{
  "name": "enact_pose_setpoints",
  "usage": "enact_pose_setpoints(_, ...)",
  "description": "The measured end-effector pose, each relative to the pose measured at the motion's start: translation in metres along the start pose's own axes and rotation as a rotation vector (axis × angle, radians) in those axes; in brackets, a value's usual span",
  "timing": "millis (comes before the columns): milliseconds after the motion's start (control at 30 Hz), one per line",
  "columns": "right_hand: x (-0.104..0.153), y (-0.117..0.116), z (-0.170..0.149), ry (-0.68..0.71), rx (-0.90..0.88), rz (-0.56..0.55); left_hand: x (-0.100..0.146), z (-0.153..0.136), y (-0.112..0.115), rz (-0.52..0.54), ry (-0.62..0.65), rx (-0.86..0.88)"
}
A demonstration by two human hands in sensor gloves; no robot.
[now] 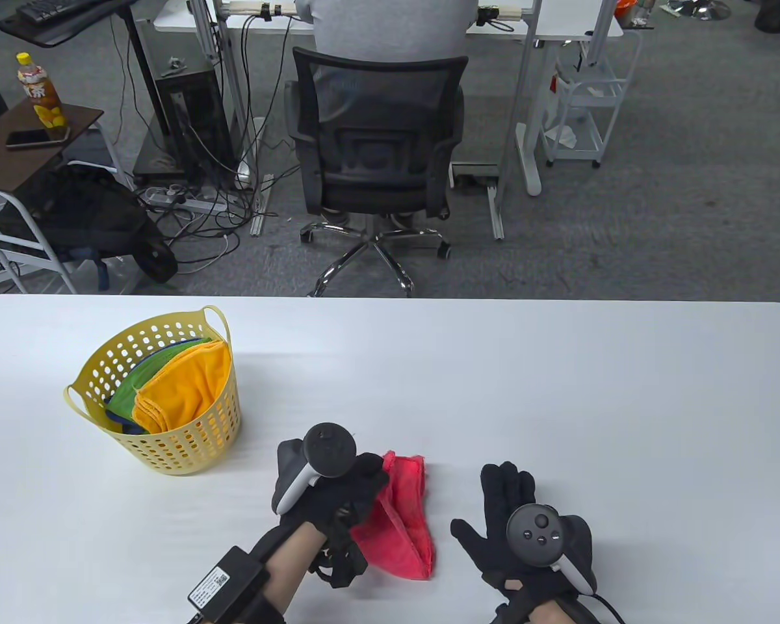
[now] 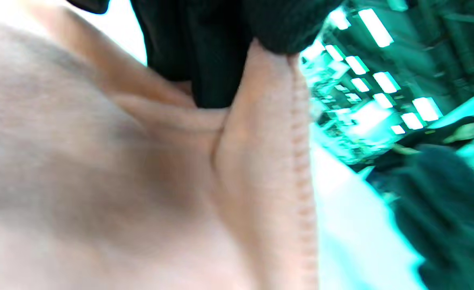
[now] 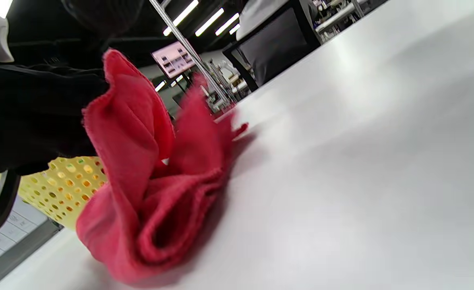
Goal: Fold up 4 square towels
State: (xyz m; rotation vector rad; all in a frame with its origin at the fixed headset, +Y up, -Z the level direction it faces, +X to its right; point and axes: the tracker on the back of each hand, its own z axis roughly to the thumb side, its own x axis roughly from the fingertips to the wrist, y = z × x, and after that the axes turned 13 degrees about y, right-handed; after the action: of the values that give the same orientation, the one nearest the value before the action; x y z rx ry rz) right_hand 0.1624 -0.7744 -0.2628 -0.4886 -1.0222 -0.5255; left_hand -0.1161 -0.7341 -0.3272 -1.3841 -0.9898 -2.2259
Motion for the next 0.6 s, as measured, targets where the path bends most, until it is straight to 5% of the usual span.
enact_pose_setpoints(367,0.0,0.006,0.008,0.092,-0.043,-0.039,0.063,0.104,-0.051,0.056,0.459,0.107)
enact_pose_setpoints(600,0.001,0.01,0.008,0.101,-0.062,-0.063,0.057,0.167,-0.126,0.162,0.421,-0.14)
